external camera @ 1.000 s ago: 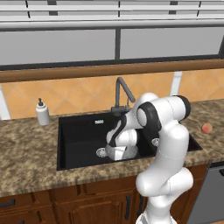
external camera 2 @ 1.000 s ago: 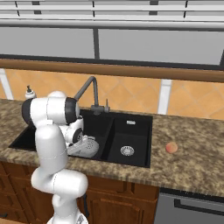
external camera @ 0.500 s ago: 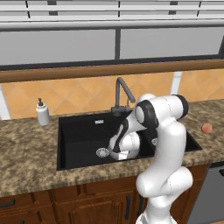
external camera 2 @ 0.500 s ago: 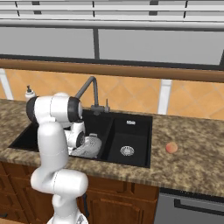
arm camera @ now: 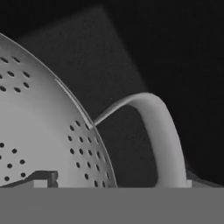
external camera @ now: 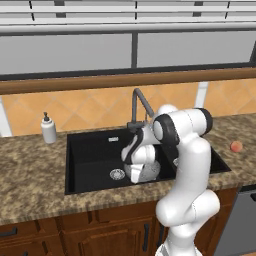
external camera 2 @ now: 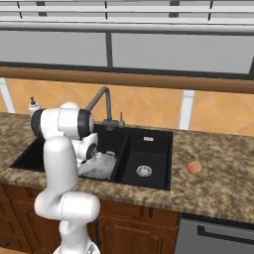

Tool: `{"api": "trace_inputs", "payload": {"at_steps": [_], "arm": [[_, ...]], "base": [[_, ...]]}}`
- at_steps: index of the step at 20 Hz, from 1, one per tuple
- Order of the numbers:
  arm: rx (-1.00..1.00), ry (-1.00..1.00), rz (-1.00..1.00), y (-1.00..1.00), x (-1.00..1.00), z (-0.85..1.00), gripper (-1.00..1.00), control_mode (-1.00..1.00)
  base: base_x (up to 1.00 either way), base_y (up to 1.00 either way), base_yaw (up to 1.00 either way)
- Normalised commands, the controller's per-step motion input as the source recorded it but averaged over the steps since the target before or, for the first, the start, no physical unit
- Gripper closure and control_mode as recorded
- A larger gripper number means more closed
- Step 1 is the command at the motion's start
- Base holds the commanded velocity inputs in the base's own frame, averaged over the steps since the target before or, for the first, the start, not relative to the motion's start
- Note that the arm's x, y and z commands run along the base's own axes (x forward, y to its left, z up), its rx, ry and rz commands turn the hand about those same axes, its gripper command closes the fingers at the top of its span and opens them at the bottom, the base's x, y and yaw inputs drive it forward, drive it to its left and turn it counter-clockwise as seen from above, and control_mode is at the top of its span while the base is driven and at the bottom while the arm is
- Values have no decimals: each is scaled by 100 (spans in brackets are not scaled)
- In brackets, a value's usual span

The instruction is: Put the colander in the sink, put the peach in the colander, and turn on the sink faucet and pour water over the colander.

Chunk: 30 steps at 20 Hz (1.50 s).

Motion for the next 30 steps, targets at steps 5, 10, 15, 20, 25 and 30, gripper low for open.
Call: {"api": "trace_inputs", "payload": {"at_steps": [5, 10, 15, 20, 25, 30], "arm": [[-9, 11, -31, 53, 7, 32, -100, -100], [-10, 6, -23, 64, 0, 29, -100, -100], [-12, 2, -22, 58, 0, 42, -100, -100], [-19, 0, -25, 46, -11, 57, -100, -100], [-14, 0, -18, 43, -22, 72, -100, -100], [-2, 0, -19, 37, -31, 77, -100, -100]], "base": [[0, 0, 0], [0, 0, 0], [0, 0, 0], [0, 0, 0], [0, 0, 0], [0, 0, 0]]}}
